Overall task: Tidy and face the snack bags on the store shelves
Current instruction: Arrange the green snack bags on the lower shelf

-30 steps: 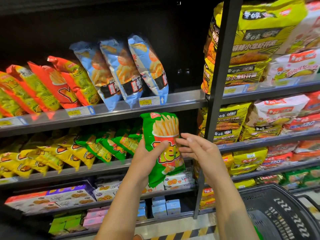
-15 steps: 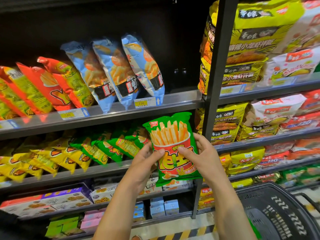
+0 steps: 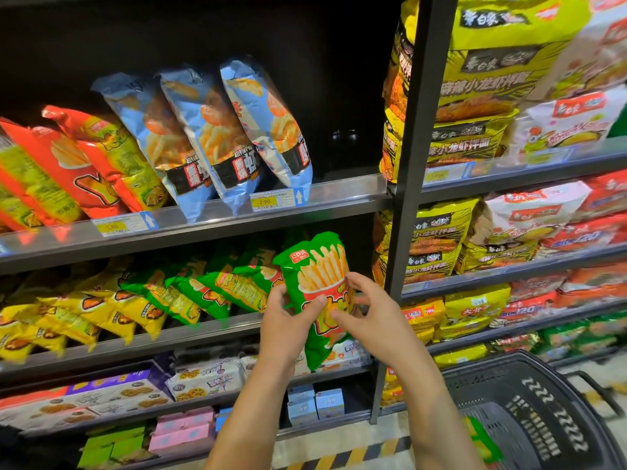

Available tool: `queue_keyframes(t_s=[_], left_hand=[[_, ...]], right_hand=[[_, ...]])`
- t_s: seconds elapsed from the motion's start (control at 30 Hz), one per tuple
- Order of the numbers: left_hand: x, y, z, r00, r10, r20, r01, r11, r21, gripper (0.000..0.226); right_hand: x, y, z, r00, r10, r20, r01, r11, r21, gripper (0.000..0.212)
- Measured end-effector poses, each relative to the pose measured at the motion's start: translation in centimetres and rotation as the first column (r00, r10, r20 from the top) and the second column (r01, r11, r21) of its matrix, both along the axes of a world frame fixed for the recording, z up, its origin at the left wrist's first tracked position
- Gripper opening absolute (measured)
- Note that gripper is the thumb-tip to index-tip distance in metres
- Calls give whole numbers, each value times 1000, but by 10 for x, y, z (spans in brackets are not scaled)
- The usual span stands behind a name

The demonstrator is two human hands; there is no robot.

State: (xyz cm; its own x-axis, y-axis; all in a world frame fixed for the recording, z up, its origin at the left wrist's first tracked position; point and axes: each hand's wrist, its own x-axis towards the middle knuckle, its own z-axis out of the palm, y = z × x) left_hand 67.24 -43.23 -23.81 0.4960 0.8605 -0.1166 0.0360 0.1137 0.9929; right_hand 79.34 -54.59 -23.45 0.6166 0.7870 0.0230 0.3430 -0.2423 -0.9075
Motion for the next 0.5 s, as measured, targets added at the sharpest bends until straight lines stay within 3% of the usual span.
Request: queue_keyframes(t_s=[0.1,0.2,0.33,0.5], left_hand=[[6,1,-4,998,-66,5,66,998,-5,44],[9,4,-2,989,-148,-16,147,989,-13,50],[9,15,-1,970,-234,-57,232,972,-38,41],[8,37,-4,949,-292,-120,294,956,-5,29]], right_hand=[[-1,6,-6,997,70,-43,-70,997,-20,91],[2,12,-11,995,89,-55,-88,996,20,78],[4,23,-20,998,0,-68,4,998,61,72],[10,46,-39,982,-171,-87,177,981,75,86]])
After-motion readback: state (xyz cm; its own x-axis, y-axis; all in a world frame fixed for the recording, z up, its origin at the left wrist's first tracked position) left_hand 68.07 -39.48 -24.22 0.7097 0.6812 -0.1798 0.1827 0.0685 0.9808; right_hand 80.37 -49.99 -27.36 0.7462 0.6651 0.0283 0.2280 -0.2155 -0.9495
